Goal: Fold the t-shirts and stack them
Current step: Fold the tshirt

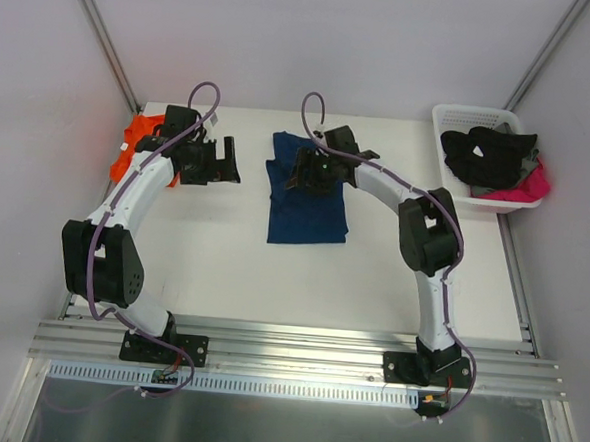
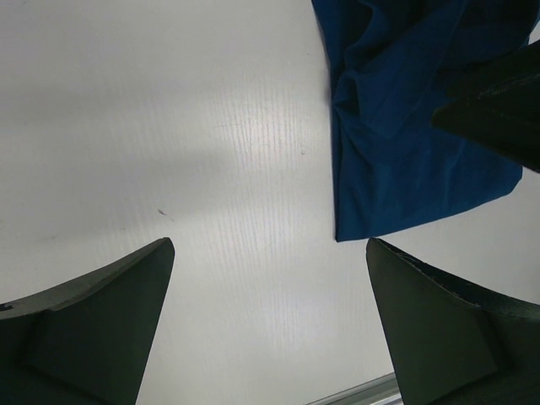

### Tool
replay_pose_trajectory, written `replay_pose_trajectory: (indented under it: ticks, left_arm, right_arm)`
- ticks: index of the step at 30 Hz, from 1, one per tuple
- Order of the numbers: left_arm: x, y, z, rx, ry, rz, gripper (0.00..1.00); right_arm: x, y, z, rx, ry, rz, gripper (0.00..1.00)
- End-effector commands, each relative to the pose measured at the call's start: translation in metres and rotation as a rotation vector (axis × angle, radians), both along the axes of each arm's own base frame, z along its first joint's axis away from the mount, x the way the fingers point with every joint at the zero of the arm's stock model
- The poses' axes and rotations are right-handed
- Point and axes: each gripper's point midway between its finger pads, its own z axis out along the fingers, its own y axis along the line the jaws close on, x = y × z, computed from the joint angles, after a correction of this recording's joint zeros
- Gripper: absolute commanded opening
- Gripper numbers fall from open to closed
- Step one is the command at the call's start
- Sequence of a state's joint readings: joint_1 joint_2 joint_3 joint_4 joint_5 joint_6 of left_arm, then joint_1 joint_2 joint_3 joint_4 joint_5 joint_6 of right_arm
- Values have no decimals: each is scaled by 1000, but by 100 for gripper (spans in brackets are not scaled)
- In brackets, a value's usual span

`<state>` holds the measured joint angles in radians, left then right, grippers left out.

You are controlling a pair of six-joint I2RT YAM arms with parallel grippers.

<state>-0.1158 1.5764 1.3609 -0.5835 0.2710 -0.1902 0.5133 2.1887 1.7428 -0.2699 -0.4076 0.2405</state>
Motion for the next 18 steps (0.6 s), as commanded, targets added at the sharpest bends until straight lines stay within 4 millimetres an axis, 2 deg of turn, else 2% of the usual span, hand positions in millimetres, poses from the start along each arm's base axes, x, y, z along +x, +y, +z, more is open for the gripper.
replay_pose_trajectory:
  ticks: [1, 8, 13, 18]
  left_arm:
    - [3, -1, 12, -16, -23, -1, 99]
    - [-2, -2, 11, -24, -16, -2, 99]
    - [-5, 0, 12, -18, -21, -1, 99]
    - [-5, 0, 12, -18, -22, 2, 99]
  right_arm:
    - [-24, 13, 48, 79, -28, 53, 77]
    - [-36, 39, 42, 92, -9, 92, 76]
    - [-37, 40, 36, 72, -11, 107, 76]
    - [-50, 35, 27, 58, 23, 113, 77]
